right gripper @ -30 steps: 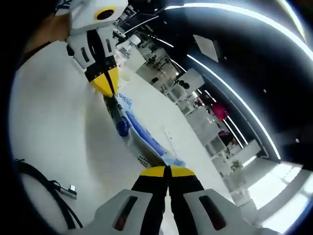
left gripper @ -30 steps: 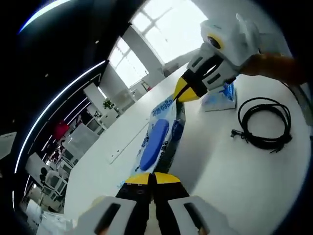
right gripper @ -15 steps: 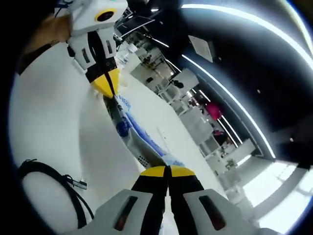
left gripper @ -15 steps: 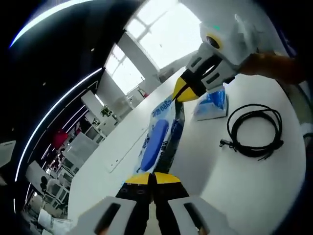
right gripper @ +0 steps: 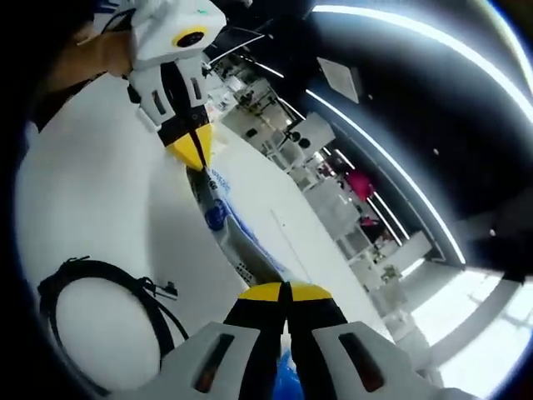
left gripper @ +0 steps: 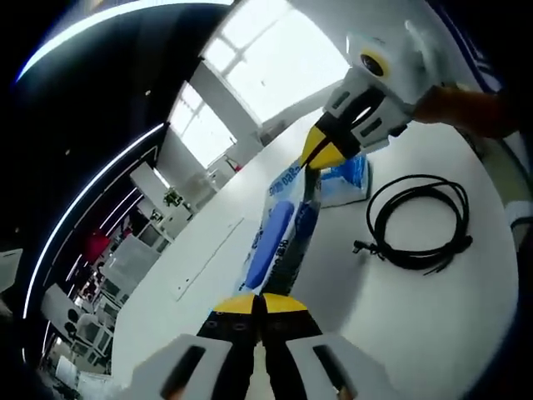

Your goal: Arrange the tabletop items into an orderly group along one side of the table until the central work area is clear of visible clutter.

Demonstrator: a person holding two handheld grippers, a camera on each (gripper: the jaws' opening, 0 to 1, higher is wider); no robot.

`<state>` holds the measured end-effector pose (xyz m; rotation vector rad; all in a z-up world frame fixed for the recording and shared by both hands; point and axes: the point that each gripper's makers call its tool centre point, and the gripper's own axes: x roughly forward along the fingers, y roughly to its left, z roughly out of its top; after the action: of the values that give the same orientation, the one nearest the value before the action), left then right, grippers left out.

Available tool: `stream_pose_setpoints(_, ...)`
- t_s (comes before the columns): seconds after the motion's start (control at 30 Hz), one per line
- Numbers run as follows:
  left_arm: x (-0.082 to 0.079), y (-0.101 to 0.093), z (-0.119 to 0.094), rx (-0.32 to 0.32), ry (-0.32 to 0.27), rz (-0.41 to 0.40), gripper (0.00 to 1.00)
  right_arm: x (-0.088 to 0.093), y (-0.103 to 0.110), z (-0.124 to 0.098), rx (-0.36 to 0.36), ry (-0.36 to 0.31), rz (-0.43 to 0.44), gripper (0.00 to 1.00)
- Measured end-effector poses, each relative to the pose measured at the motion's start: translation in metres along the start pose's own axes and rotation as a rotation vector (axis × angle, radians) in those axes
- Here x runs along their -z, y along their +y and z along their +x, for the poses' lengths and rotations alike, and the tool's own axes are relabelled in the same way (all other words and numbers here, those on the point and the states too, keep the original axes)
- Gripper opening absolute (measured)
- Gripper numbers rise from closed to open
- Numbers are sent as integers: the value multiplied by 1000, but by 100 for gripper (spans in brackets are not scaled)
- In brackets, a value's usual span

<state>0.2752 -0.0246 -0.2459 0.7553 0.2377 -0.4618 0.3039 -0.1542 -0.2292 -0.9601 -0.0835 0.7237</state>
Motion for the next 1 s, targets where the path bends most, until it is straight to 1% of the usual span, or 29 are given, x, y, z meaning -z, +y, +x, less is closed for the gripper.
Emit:
stream_pose_setpoints(0.2, -3, 1, -5, -13, -11, 12, 0, -2, 1, -5, 8, -7, 5, 0)
stream_pose_setpoints(0.37, -1, 1, -8, -38, -12, 50, 0, -2, 8, -5, 7, -12, 6, 0)
stream_pose_setpoints(0.43, 1, 0, -8, -50, -14, 61, 0, 0, 12, -4, -1, -12, 13, 0)
stream_pose_setpoints(0.5, 6, -4, -6, -45, -6, 64, 0, 1, 15, -3, -4, -9, 13, 0)
stream_pose_setpoints(0.7, 15, -9, -4, -45, 1, 68, 0, 7, 29, -2, -24, -2, 18, 0)
stream_pose_setpoints(0.73, 18, -10, -4, -47, 3, 70, 0, 10, 35, -1, -35, 4, 16, 0)
stream_pose_setpoints(0.9, 24, -15, -2, -46, 0, 71, 0, 16, 44, 2, -46, 9, 36, 0)
stream_pose_setpoints(1.0, 30, -18, 1, -39, 16, 73, 0, 18, 55, 3, -66, 18, 44, 0)
